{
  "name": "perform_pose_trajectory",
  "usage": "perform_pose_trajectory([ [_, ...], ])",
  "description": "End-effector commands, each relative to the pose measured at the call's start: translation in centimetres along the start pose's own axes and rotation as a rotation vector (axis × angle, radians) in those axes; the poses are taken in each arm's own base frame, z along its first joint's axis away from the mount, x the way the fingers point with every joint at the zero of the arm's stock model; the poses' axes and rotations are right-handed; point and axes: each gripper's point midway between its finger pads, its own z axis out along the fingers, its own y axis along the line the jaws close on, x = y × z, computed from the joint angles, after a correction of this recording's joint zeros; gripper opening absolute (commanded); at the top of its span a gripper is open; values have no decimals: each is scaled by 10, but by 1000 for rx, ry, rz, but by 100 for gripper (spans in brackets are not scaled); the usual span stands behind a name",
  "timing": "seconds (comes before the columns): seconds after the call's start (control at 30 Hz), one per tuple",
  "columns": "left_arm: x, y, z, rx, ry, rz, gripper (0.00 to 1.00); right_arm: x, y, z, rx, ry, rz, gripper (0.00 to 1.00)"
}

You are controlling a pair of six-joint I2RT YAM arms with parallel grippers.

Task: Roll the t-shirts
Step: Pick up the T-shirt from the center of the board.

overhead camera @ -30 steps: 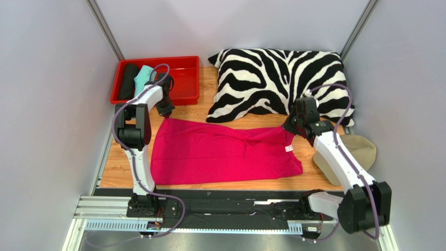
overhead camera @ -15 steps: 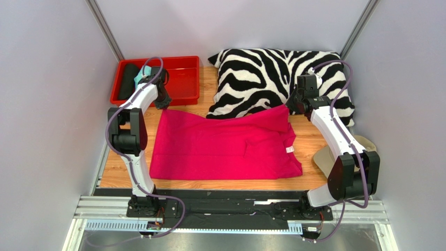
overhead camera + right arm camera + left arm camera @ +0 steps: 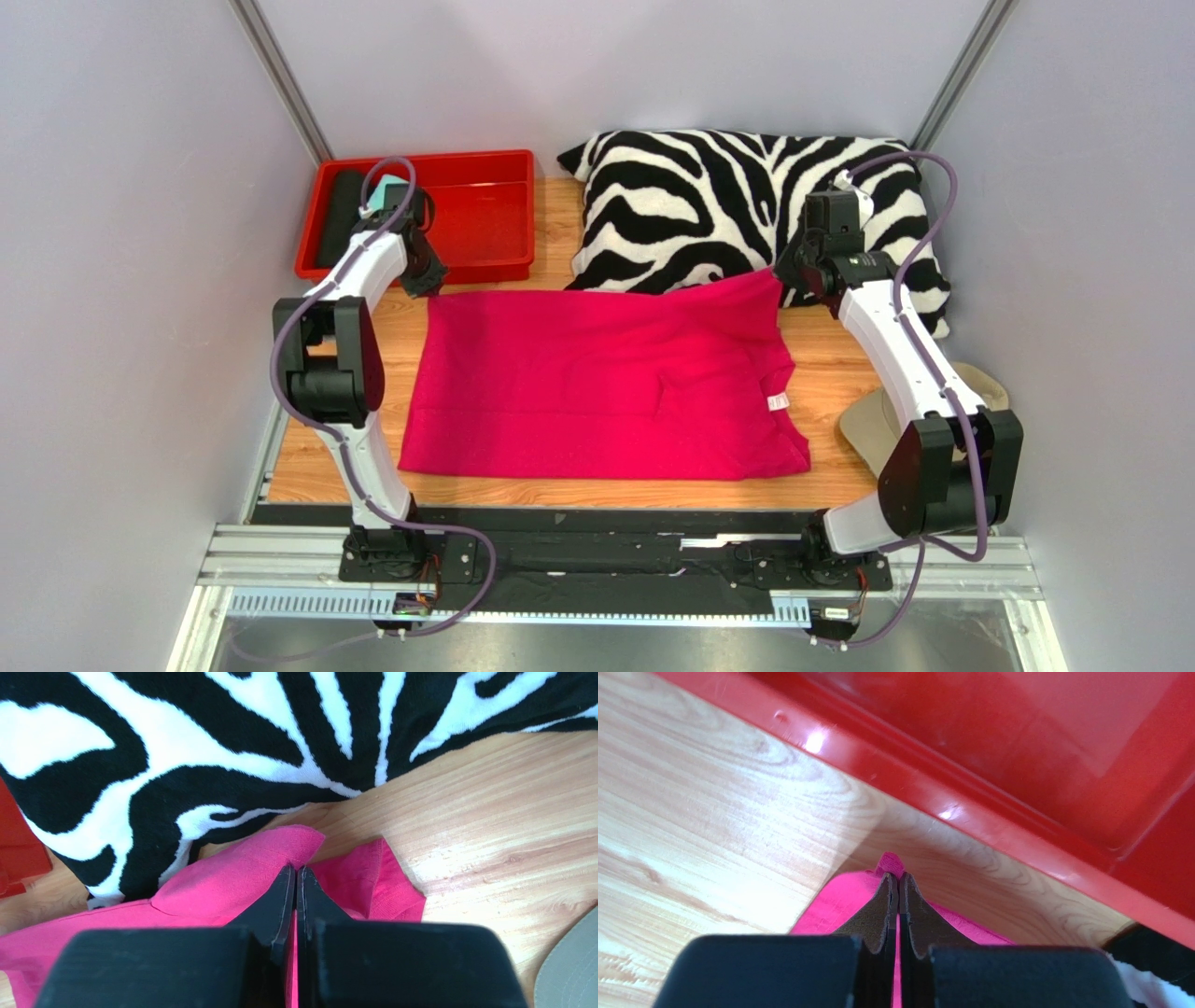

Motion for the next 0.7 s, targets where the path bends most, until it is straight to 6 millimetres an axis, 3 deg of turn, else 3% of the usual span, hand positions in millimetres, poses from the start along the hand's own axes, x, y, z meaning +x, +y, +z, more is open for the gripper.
perform_pose_trajectory([
  [0.0, -19, -1, -26, 58, -73, -51, 0, -6, -5, -17, -12, -44, 2, 0],
  [0.17, -8, 0, -36, 92, -59, -71, 0, 18, -9, -33, -38, 18, 20, 0],
  [0.47, 44, 20, -41, 108, -1, -114, 0, 84, -40, -58, -40, 122, 55, 0],
  [0.67, 69, 34, -42, 98, 19, -133, 0, 127, -55, -56, -42, 202, 82, 0],
])
